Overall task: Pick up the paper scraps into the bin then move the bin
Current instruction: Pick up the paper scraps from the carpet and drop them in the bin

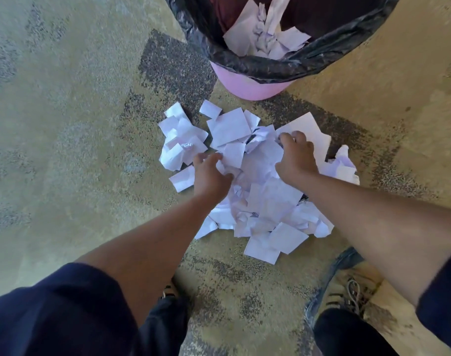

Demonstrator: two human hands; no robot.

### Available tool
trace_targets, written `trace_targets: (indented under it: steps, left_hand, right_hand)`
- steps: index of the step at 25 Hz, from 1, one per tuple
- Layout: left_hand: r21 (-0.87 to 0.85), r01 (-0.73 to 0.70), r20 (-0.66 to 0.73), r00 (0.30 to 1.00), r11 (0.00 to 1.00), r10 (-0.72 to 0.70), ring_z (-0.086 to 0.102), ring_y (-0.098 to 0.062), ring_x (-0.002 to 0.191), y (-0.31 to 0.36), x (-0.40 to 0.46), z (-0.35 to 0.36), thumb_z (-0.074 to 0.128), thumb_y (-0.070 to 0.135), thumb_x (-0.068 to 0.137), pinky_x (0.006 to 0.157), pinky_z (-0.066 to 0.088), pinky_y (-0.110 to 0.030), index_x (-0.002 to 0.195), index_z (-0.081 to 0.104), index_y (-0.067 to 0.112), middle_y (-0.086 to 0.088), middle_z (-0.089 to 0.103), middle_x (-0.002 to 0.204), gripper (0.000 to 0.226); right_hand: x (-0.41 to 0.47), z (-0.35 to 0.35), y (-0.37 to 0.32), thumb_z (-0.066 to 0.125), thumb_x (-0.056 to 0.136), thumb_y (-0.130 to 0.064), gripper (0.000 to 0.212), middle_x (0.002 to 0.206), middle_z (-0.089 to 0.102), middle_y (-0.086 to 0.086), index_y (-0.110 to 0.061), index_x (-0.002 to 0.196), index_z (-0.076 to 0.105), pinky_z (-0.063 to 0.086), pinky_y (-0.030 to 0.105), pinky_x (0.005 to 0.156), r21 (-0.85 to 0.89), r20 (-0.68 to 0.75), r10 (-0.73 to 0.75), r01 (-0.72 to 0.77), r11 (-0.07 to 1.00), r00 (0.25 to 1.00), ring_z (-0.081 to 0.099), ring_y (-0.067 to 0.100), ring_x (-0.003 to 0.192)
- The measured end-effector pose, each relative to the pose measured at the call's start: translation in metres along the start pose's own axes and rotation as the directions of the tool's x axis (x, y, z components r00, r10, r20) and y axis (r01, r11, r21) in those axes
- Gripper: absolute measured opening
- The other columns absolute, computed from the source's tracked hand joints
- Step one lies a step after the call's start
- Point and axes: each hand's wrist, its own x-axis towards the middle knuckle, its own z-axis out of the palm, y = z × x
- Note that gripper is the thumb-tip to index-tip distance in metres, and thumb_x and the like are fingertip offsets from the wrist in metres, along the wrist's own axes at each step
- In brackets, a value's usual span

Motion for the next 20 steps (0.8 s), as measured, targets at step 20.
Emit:
trace_targets:
  steps: [20]
  left_hand:
    - [-0.665,-0.087,-0.234,0.968,0.742,-0.096,0.071,-0.013,0.085,0.044,-0.099,-0.094,0.080,0.002,0.084,0.081,0.059,-0.029,0.084,0.078,0.022,-0.002,0.078,0.090,0.020]
  right_hand:
    - [-0.119,-0.053,-0.034,0.067,0.094,-0.009,0.007,0.094,0.073,0.019,-0.015,0.094,0.070,0.062,0.050,0.079,0.915,0.079,0.158,-0.135,0.380,0.984,0.066,0.020,0.077]
